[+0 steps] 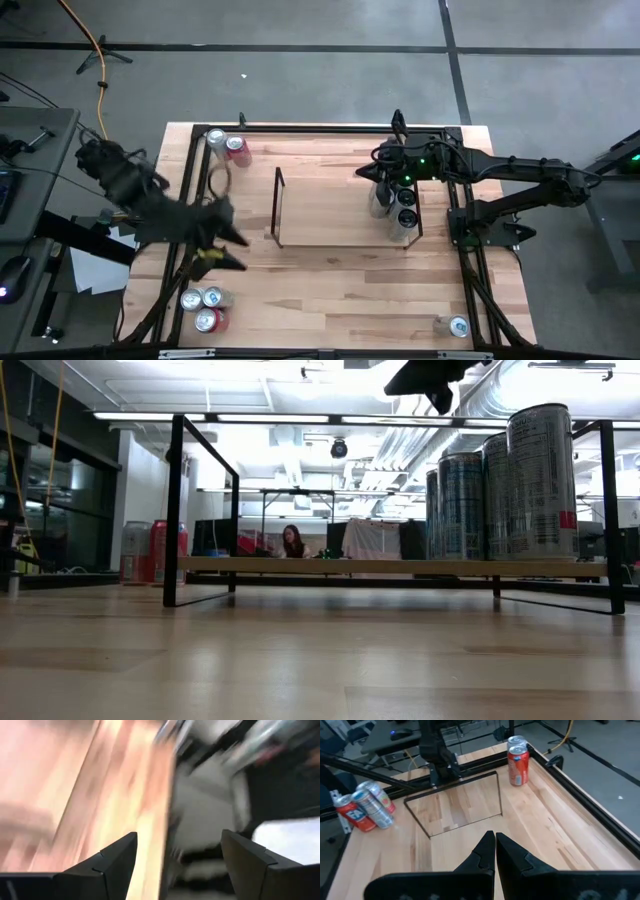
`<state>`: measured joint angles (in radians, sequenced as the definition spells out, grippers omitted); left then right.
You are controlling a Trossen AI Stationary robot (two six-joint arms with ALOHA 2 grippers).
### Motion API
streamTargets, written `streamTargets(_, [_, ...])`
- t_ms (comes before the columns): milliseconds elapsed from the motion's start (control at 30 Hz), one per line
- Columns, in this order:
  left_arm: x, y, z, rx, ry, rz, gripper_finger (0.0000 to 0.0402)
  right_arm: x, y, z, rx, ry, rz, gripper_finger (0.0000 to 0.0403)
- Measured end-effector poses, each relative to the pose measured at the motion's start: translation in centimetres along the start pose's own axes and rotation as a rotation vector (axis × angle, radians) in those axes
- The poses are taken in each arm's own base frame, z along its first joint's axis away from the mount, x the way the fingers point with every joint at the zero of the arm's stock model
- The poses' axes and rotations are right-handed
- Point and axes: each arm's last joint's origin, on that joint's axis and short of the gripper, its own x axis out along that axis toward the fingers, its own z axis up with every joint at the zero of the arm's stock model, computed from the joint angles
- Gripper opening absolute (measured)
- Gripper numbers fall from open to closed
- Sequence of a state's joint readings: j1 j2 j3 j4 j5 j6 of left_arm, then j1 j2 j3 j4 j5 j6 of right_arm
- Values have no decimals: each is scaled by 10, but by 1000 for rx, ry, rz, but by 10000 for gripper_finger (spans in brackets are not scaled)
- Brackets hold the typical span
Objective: Place canned beverage on shelf
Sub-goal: Put the blue soda can on the shelf aligned with the other blue soda cans
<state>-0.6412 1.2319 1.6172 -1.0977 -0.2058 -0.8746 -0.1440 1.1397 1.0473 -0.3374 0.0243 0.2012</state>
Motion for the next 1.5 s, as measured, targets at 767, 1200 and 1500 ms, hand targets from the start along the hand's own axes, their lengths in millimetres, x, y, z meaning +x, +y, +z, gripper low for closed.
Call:
streamTargets(767, [98,-5,-124,-396,575,633,246,-1,-3,-10,-28,94,-67,0])
streamTargets(1200, [113,-2,-130,-502,539,578,246,-1,-4,-12,-26,120,-72,0])
streamTargets(1500, [118,7,-138,-535,538,645,246,-1,-4,-12,-25,122,-72,0])
